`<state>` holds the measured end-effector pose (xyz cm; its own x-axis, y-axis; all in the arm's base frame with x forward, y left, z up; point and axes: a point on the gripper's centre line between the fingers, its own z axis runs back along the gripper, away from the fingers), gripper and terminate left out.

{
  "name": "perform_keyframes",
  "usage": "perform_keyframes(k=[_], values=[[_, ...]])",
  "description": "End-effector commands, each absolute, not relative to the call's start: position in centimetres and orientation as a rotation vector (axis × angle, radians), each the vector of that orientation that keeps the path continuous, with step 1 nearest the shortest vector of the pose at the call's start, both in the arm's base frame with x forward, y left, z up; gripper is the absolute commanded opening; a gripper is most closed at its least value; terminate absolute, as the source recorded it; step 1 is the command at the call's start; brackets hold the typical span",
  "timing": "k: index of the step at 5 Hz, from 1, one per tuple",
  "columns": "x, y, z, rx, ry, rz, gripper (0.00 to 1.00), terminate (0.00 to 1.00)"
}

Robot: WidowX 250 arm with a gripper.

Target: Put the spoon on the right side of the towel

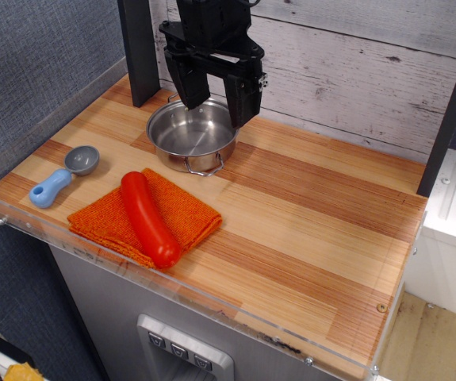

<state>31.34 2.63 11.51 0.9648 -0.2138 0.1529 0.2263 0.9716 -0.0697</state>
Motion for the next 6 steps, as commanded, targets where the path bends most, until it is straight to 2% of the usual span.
perform_keyframes(k=[1, 4, 5, 6], values=[[31.3, 2.6, 11.5, -0.087, -0.145, -0.223, 1.0, 0.0], [24.7, 11.8, 11.2, 0.014, -0.137, -0.114, 1.0, 0.0], [23.8, 14.7, 9.9, -0.004, -0.131, -0.149, 1.0, 0.0], [23.4, 17.7, 7.5, -0.075, -0.117, -0.177, 1.0, 0.0]])
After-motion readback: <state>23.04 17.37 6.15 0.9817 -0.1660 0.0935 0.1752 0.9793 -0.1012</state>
